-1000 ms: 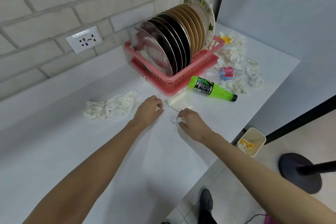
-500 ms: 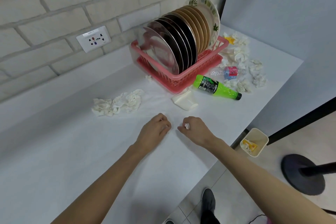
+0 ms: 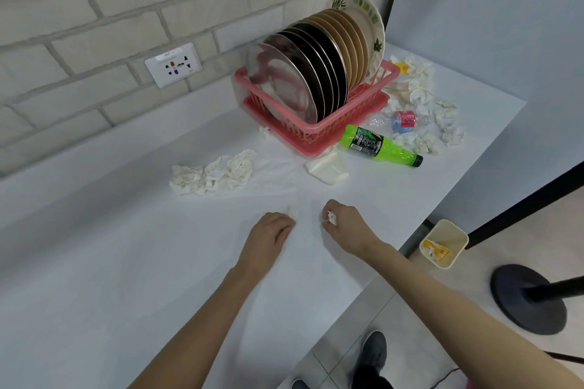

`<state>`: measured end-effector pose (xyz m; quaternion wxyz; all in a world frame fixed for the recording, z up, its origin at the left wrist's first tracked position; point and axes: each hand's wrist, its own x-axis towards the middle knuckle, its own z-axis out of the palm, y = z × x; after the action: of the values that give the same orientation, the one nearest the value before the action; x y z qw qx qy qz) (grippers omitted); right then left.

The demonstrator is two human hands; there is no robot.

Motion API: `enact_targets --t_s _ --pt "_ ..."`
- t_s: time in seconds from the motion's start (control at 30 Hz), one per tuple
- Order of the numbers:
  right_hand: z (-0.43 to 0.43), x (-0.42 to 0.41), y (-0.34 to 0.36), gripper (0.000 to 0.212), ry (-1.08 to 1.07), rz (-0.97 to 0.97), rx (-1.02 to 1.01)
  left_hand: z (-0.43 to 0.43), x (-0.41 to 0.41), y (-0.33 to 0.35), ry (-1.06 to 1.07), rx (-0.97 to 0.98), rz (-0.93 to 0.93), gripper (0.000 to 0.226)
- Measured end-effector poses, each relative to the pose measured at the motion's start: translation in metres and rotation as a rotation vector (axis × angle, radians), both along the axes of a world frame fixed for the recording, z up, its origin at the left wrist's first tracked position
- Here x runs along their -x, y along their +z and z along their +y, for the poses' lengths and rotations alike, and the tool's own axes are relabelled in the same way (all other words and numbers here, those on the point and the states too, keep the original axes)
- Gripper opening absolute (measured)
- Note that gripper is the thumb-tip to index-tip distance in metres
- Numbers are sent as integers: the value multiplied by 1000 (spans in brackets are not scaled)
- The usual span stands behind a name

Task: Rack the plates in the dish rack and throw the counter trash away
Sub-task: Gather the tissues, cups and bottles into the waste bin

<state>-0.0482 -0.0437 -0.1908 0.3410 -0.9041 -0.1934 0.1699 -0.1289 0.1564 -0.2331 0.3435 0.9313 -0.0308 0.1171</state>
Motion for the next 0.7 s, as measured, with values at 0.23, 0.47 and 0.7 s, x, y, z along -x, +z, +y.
enact_targets --t_s 0.23,0.47,0.7 --pt "-13 -5 8 18 -120 49 -45 -14 -5 11 -74 -8 143 39" --pt "-35 -8 6 57 -146 128 0 -19 -18 9 89 44 162 9" --pt "-71 -23 11 58 -120 133 -28 -61 -26 29 192 263 257 17"
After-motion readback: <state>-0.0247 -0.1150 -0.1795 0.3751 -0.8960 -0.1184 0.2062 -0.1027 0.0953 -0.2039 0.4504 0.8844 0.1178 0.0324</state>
